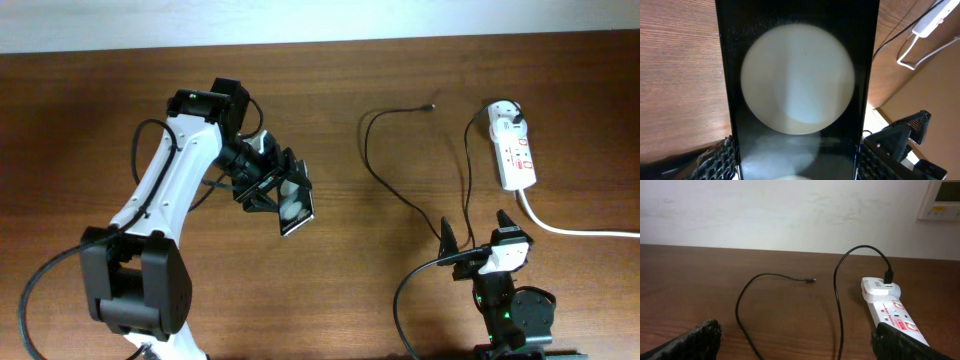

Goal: Plug charger to phone and switch on socket
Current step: 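Lift the phone with the left gripper and tilt it upright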

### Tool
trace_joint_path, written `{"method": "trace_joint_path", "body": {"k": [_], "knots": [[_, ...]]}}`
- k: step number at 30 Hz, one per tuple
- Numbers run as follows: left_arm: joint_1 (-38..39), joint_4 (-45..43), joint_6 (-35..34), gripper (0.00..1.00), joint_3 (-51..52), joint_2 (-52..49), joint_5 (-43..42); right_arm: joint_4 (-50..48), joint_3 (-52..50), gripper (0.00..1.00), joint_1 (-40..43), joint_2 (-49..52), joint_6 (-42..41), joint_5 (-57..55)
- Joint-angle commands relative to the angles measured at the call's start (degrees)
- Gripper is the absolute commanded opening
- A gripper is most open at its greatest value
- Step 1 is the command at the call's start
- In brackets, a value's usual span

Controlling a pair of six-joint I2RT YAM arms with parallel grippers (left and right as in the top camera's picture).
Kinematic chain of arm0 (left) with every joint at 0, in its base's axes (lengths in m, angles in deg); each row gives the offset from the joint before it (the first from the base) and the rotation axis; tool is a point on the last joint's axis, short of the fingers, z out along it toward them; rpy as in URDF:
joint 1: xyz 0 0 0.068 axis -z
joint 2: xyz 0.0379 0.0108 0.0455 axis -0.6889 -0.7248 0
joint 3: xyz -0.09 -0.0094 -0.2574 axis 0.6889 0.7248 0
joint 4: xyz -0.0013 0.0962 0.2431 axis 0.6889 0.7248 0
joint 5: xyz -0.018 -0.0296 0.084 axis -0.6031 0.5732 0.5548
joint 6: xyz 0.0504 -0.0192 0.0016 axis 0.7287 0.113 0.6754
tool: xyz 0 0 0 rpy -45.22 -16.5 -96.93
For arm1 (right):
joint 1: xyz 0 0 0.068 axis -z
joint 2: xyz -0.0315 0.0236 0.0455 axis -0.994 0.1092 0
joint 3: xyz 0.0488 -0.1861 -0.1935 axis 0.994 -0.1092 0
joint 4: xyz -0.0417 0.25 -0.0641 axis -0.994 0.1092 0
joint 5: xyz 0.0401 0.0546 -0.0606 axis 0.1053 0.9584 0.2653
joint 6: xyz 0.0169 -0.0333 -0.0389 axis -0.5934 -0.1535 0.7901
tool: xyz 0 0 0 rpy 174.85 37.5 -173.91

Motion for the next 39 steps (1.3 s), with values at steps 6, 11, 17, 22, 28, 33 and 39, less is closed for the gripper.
{"method": "trace_joint_path", "body": {"k": [6, 11, 17, 22, 28, 33, 39], "knots": [[0.0, -0.1, 1.0, 0.69, -1.2, 0.0, -2.5, 0.3, -0.3, 0.99, 0.3, -0.4, 0.4, -0.3], [-0.2, -0.1, 1.6, 0.7, -1.2, 0.0, -2.5, 0.3, -0.3, 0.99, 0.3, -0.4, 0.4, -0.3], [-2.1, 4.1, 6.2, 0.69, -1.9, 0.1, -3.2, 0.3, -0.3, 0.99, 0.3, -0.4, 0.4, -0.3], [-3.5, 7.4, 8.4, 0.68, -3.4, 3.0, -3.6, 0.3, -0.3, 0.99, 0.3, -0.4, 0.4, -0.3], [-5.4, 9.9, 9.7, 0.67, -3.4, 15.8, -3.5, 0.3, -0.3, 0.99, 0.3, -0.4, 0.4, -0.3], [-5.4, 10.3, 9.7, 0.68, -3.4, 29.3, 6.3, 0.3, -0.3, 0.99, 0.3, -0.4, 0.4, -0.3], [-5.4, 9.7, 7.7, 0.64, -0.6, 39.3, 23.3, 0.3, -0.3, 0.99, 0.3, -0.4, 0.4, -0.3]]}}
